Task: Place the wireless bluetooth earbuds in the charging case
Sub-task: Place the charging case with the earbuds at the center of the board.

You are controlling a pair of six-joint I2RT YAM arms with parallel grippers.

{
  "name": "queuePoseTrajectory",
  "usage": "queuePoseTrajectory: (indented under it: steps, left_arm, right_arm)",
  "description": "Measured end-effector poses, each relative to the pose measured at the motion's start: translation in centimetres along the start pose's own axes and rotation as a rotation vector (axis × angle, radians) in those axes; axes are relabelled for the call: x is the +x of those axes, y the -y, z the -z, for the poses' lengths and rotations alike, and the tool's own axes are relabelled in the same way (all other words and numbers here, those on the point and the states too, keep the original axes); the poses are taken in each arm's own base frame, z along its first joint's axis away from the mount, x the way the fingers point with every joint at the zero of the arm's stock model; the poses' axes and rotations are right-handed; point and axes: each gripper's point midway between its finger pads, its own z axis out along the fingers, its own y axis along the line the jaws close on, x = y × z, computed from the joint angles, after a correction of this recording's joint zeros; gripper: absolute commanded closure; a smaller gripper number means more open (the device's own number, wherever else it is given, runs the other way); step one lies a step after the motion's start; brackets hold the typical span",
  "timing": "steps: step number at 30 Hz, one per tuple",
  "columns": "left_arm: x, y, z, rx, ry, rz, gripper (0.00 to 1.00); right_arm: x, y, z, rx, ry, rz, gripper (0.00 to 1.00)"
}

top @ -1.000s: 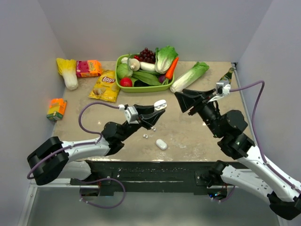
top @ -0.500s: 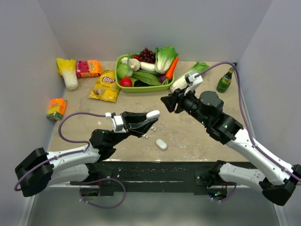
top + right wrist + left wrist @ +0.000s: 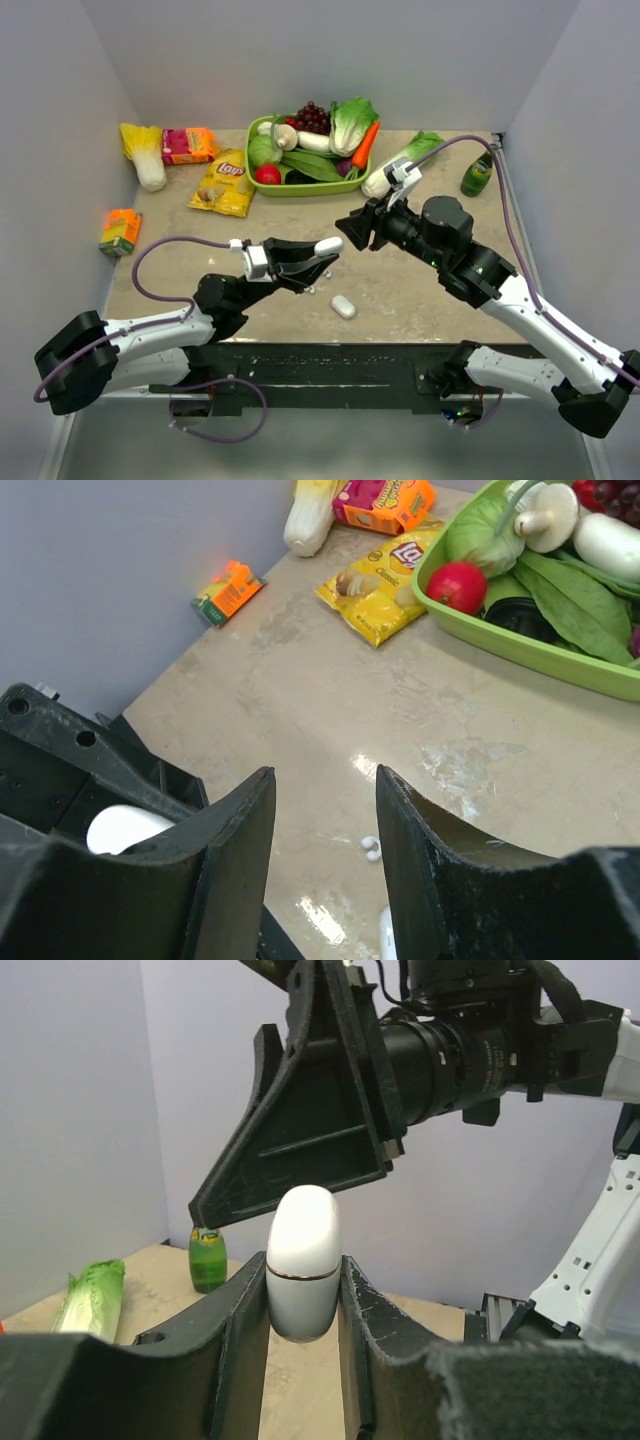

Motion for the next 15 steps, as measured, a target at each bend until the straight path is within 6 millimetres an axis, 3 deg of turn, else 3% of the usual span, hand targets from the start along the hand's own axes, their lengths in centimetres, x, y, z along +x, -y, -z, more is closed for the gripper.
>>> queuePoseTrajectory:
  steps: [3,5,7,10,13,15]
  left_arm:
    - [0.4,-0.9,0.1,-0.050,-0.012,0.021,1.00]
    - [1.6,-2.5,0.4,-0.131,-0.061,0.064,1.00]
    - [3.1,-5.1,0.6,-0.242,-0.134,0.119,1.00]
    - [6.1,-10.9,1.6,-0.458,-0.252,0.223,1.00]
    - [10.5,-15.6,4.8,-0.644,-0.371,0.344,1.00]
    - [14.2,-17.4,7.9,-0.753,-0.471,0.423,1.00]
  right_arm:
    - [0.5,0.4,0.2,0.017,-0.005,-0.008,0.51]
    - [1.0,1.9,0.6,0.094,0.013,-0.027,0.51]
    - [2.1,3.7,1.5,0.177,0.031,-0.050,0.51]
    - [4.3,6.1,2.6,0.277,0.040,-0.084,0.51]
    - [6.9,7.7,2.5,0.336,0.005,-0.101,0.50]
    - [8.7,8.4,2.0,0.358,-0.043,-0.101,0.50]
